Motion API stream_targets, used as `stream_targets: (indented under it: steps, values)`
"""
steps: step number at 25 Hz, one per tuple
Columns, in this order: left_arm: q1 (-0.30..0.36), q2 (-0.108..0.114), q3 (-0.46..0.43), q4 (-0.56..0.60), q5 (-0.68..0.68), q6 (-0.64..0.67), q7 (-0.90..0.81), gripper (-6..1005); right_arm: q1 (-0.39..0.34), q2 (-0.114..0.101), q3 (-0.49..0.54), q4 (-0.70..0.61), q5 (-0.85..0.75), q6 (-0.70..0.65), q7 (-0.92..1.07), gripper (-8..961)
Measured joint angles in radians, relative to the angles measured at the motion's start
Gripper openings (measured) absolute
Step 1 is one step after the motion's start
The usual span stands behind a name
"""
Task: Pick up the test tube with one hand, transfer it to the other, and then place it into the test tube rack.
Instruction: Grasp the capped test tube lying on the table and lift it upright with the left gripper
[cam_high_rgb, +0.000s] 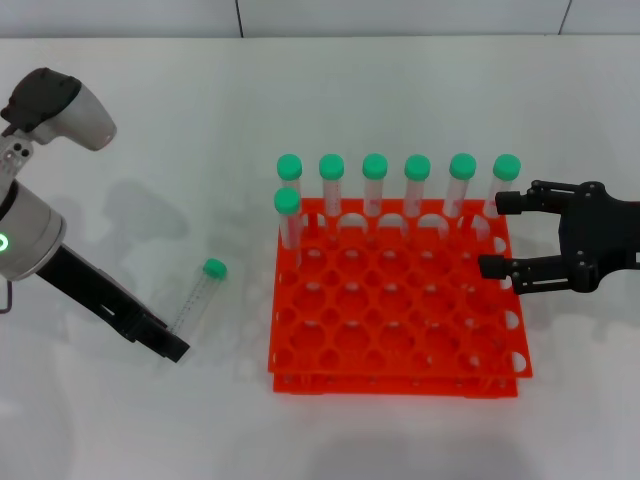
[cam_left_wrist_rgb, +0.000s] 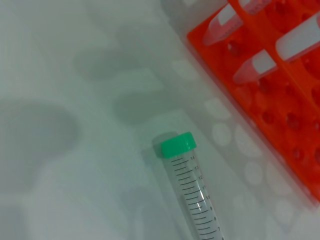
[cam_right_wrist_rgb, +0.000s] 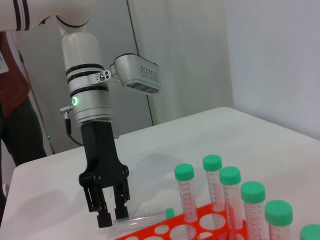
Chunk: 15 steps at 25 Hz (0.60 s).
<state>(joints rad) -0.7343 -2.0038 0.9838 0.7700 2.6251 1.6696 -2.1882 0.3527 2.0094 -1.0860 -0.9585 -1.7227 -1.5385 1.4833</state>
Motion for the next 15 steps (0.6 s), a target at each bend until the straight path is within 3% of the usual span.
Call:
stream_targets:
  steps: [15]
  values:
    - [-0.022,-0.005,0.004,-0.020,0.028,-0.019,0.001,385,0.000,0.000,0.005,0.000,0.000,0.007,0.000,858]
